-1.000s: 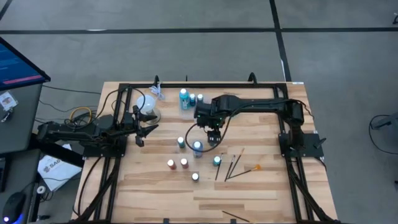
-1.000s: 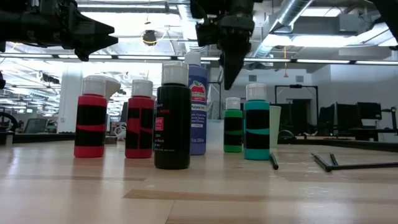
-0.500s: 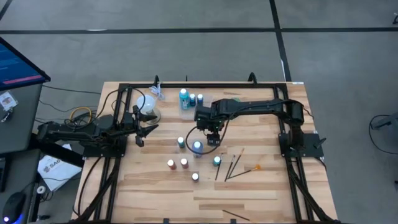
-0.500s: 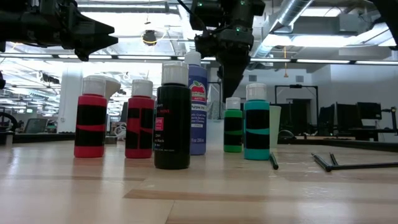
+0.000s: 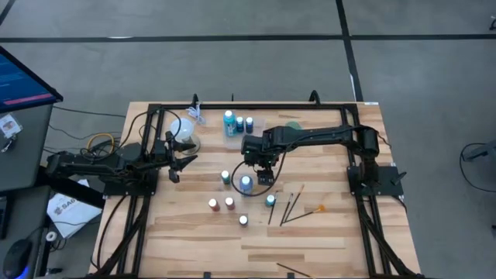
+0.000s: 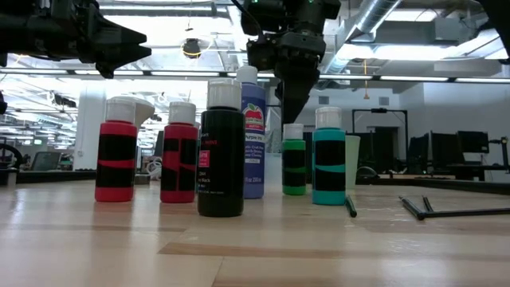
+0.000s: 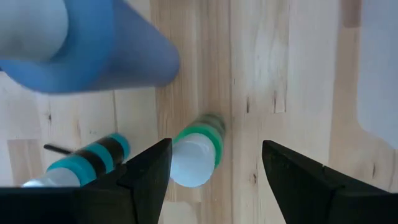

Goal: Pick & Place Paint Supplies
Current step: Put the small green paint bottle into the bin

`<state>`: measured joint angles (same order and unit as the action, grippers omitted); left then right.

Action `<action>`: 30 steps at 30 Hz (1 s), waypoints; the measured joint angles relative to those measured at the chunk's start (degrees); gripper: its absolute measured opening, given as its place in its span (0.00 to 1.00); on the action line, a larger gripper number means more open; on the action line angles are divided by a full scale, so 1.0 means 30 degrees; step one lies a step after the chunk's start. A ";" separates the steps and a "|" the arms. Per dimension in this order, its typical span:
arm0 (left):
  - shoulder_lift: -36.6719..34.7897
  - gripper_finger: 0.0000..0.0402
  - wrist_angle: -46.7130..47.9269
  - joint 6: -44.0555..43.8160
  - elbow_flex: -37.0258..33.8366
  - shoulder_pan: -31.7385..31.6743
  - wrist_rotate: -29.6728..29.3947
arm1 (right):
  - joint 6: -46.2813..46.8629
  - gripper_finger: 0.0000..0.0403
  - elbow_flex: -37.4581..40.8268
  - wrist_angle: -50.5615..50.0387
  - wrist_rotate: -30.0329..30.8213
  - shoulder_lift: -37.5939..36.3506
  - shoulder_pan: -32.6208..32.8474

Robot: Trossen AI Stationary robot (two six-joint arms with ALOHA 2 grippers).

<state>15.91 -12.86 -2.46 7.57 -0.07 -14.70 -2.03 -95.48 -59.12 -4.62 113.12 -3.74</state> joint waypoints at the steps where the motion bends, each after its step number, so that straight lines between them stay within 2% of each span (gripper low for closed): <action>1: 0.0002 0.44 0.0000 0.0000 0.0000 0.0002 0.0000 | -0.0013 0.61 0.0000 0.0095 0.0007 0.0000 -0.0006; 10: 0.0004 0.44 0.0000 -0.0005 0.0000 -0.0004 0.0000 | -0.0367 0.61 0.0000 0.0144 0.0051 0.0000 -0.0555; 22: 0.0004 0.44 0.0048 0.0000 0.0000 0.0003 0.0000 | -0.0370 0.61 0.0000 -0.0131 0.0000 0.0000 0.0333; 30: 0.0004 0.44 0.0146 -0.0342 0.0006 -0.0003 0.0026 | -0.0382 0.61 0.0406 -0.0140 0.0051 0.0000 -0.0081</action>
<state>15.92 -12.43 -3.49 7.59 -0.07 -14.62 -3.17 -94.27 -59.54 -4.47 113.12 -3.99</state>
